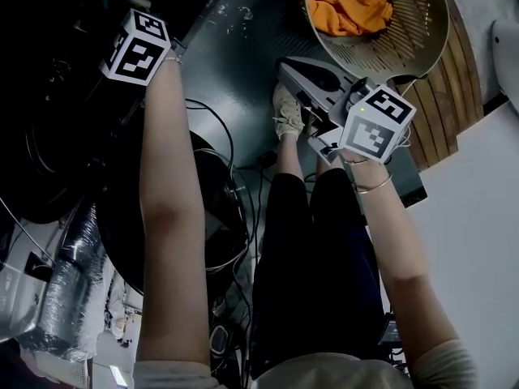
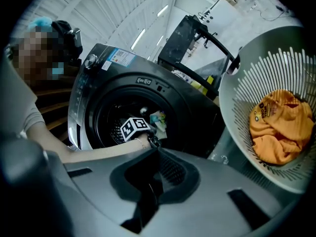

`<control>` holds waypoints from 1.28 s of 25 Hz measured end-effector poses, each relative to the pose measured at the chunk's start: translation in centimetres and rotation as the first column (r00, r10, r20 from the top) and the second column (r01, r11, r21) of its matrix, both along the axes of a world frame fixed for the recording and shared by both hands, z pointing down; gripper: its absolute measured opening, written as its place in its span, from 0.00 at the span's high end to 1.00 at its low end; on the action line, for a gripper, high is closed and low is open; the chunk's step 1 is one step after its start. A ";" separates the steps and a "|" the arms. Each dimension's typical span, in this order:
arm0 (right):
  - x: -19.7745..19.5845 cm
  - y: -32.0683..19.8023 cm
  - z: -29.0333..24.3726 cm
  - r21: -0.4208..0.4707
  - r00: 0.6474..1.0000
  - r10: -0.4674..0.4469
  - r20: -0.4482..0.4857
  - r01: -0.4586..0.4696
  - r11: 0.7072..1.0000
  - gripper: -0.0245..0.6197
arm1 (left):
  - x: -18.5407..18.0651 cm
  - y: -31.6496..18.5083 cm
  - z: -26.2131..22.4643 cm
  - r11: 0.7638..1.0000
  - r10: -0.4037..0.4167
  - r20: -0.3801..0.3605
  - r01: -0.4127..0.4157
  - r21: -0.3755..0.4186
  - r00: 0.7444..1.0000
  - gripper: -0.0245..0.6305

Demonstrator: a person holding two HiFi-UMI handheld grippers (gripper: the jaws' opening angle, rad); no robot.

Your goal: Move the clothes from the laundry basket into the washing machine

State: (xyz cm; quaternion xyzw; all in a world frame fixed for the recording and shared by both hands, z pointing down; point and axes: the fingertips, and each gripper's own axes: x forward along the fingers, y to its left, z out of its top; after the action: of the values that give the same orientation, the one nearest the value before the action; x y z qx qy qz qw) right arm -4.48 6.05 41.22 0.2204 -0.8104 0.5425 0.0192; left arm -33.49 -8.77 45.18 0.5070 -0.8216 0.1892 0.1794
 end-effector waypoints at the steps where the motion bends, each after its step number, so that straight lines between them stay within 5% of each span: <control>1: 0.0 0.0 0.1 -0.002 1.000 0.000 0.001 0.000 1.000 0.95 | -0.1 -0.5 -0.1 1.000 0.005 0.005 -0.005 -0.001 1.000 0.89; 4: 0.0 -0.1 0.2 -0.004 1.000 0.003 0.002 -0.003 1.000 0.95 | 0.2 -0.9 1.3 0.999 -0.001 -0.035 -0.001 -0.042 0.999 0.88; 12: 0.1 -0.6 -0.6 0.023 1.000 0.009 -0.016 -0.009 1.000 0.95 | 1.0 2.2 1.6 0.998 -0.046 -0.131 0.042 -0.038 0.990 0.65; 18: 4.4 -2.6 -0.5 0.057 0.990 0.057 -0.125 -0.051 0.997 0.95 | 7.1 5.5 0.5 0.998 0.015 -0.221 -0.029 -0.058 0.975 0.64; 23: 9.7 -5.9 2.7 0.090 0.928 0.049 -0.369 -0.017 0.996 0.94 | 15.5 8.2 0.8 0.983 0.127 -0.376 -0.168 -0.079 0.918 0.65; 26: 11.9 -7.8 5.8 0.079 0.877 0.015 -0.481 0.027 0.996 0.91 | 20.6 9.7 1.2 0.956 0.217 -0.455 -0.282 -0.080 0.864 0.82; 28: 13.0 -9.0 8.8 0.049 0.842 -0.028 -0.539 0.065 0.997 0.73 | 23.8 9.6 1.4 0.917 0.320 -0.491 -0.394 -0.054 0.811 0.84; 32: 12.8 -9.4 14.6 -0.034 0.781 -0.165 -0.603 0.182 0.983 0.72 | 27.6 8.8 2.5 0.821 0.479 -0.504 -0.570 -0.032 0.719 0.92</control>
State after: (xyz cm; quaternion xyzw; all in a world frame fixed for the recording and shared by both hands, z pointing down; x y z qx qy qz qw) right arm 8.32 -3.39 55.79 0.3064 -0.7859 0.4293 0.3228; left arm -5.85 0.04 47.67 0.7309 -0.5520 0.1779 0.3598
